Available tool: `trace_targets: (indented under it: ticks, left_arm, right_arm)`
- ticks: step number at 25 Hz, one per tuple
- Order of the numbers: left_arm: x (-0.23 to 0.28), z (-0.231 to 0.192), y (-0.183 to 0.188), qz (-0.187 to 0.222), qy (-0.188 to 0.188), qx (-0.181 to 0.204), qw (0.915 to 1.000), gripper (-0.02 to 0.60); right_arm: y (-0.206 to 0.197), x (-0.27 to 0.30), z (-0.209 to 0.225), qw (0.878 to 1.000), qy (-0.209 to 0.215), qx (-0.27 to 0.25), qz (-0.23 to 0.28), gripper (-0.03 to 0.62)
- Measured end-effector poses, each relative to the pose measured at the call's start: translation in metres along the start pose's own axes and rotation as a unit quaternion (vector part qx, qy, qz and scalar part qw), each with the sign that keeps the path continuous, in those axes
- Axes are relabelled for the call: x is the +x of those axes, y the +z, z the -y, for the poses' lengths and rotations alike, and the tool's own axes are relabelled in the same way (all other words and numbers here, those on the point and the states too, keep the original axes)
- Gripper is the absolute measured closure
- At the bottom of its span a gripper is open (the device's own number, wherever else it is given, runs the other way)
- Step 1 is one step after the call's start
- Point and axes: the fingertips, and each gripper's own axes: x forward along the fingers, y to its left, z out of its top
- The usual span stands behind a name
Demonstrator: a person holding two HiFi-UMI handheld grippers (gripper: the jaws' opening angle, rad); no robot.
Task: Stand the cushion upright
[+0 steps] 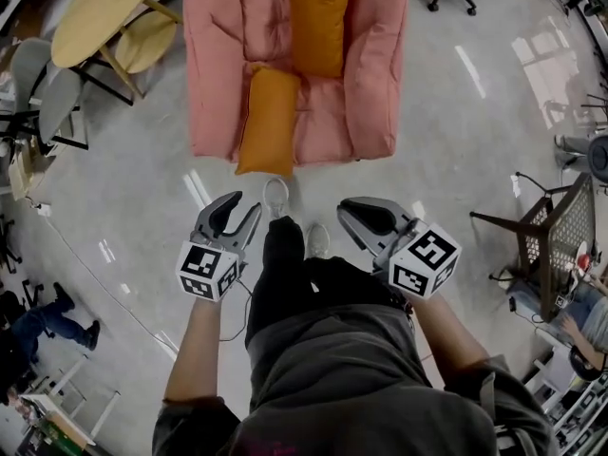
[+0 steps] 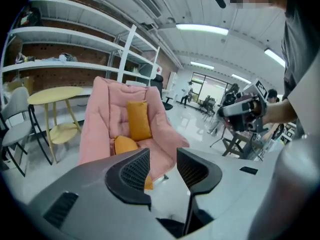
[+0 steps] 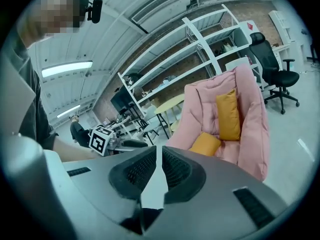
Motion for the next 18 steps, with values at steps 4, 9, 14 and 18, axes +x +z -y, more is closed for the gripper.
trace_targets:
  ticks: [4,9,14,18]
  left_arm:
    - [0.037,-0.032,-0.033,-0.034,-0.002,0.029,0.999,0.396]
    - [0.086,-0.084,-0.083,-0.068,0.006,0.034,0.9971,0.359]
    - [0.123,-0.126,-0.142,-0.106,0.015,0.026,0.9939,0.339]
    - [0.147,-0.148,-0.176,-0.123,0.008,0.012,0.9923,0.338]
  right_arm:
    - [-0.014,0.025,0.02,1.0,-0.006,0.009,-0.013,0.577]
    - [-0.028,0.072,0.048,1.0,-0.006,0.014,-0.018,0.577]
    - [-0.046,0.112,0.07,1.0,0.006,0.014,-0.024,0.577]
    - [-0.063,0.136,0.09,0.999,0.009,0.019,-0.031,0.577]
